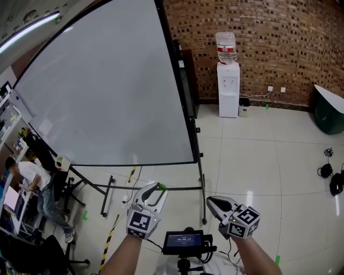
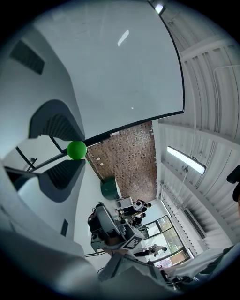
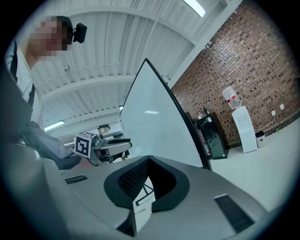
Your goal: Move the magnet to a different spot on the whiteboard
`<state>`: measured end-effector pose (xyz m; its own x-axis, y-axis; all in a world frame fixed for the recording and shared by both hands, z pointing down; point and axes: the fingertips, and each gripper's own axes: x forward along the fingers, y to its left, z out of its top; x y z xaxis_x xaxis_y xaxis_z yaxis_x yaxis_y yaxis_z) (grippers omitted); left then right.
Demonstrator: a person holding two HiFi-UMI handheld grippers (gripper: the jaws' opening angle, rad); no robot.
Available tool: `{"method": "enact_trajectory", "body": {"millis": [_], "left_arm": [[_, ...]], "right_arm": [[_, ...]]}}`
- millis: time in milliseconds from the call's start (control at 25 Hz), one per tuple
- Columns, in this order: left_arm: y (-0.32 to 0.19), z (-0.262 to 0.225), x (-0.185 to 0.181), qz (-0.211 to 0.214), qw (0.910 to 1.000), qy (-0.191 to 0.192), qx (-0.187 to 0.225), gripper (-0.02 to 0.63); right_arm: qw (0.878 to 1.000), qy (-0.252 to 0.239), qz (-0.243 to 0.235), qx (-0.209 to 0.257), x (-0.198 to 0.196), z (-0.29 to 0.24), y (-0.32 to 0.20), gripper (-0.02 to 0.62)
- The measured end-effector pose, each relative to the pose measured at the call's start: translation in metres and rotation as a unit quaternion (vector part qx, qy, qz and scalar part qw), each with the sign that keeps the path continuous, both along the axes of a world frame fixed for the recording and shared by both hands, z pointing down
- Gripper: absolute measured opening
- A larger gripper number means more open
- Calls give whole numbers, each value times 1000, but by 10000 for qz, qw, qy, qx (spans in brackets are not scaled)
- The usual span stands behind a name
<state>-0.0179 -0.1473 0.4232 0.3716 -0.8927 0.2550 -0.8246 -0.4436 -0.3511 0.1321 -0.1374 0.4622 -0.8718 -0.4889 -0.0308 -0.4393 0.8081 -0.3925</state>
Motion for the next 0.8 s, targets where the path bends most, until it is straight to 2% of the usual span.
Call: {"method": "enact_trajectory", "body": {"millis": [120, 360, 520, 800], "left_arm": [[-11, 1, 3, 47, 10000, -53, 14, 153], [-41, 3, -3, 32, 9984, -549, 89, 153], [-63, -5, -8, -198, 9947, -992, 176, 153], [-105, -22, -13, -152, 9937, -1059, 330, 153]], "right_arm": [[10000, -14, 55, -42, 0, 1, -8, 31], [9996, -24, 278, -8, -1, -2, -24, 31], [9991, 9, 432, 11, 2, -6, -39, 31], [9981, 59, 606, 33, 2, -13, -59, 31]]}}
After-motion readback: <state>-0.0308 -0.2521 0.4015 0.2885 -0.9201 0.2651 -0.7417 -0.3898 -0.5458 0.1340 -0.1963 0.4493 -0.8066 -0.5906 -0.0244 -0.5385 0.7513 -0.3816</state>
